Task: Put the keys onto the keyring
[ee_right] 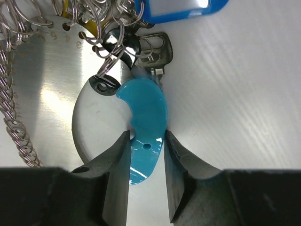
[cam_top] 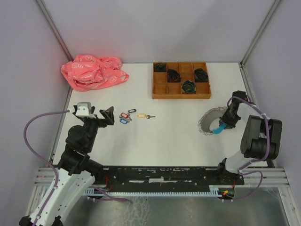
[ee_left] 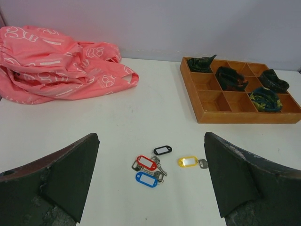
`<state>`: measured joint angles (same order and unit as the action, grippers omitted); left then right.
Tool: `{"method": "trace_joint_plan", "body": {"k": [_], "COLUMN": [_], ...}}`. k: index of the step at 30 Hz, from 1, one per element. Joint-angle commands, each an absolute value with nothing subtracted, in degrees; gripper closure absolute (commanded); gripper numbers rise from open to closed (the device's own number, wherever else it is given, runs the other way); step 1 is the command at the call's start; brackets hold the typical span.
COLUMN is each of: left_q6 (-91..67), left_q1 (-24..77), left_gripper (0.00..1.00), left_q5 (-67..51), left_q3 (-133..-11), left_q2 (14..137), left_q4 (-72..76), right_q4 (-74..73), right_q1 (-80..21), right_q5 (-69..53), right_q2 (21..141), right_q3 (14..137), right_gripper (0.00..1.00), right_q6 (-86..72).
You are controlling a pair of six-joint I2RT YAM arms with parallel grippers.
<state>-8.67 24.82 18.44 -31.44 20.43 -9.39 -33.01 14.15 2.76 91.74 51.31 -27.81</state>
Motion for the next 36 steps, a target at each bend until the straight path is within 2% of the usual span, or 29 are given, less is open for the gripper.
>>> {"method": "trace_joint_plan", "body": {"k": [1,11,18,23,27,31,36], "left_q6": [-7.3,-14.8,-23.91,-28.04,-29.26,-30.29,-31.21], "left_q1": [24.45,24.52,24.52,24.46,24.52,24.68,25.17], "left_gripper": [0.01,0.02,0.04,0.05,0.05,0.06,0.07], "left_q5": [14.09,1.03,-5.64,-10.62,-12.13,-12.75,-13.36], "left_q3": [-33.79,-39.13,-36.88,-35.22,-34.6,-34.28,-33.98], "left_q2": [22.24,32.92,37.39,40.76,42.68,44.68,47.07], "left_q4": [-8.86,-11.98,-10.61,-9.14,-9.12,-9.07,-8.76], "right_q4": [-36.94,-39.7,-39.79,-37.21,-36.45,-34.92,-34.69], "right_q1": [9.06,-7.6,-15.37,-15.91,-15.91,-15.91,-15.93], "right_q5": [-0.24,-0.07,1.39,-0.18,2.48,2.46,3.93], "right_q2": [87.14,80.3,80.39,81.95,83.37,87.03,91.24], "right_q3": [50.4,48.31,49.3,48.4,49.41,50.6,52.02], "right_gripper": [0.71,0.75,0.75,0.55,0.44,0.4,0.4], "right_q6": [-25.91,-23.19,-20.47,-21.6,-21.57,-21.63,-21.8]}}
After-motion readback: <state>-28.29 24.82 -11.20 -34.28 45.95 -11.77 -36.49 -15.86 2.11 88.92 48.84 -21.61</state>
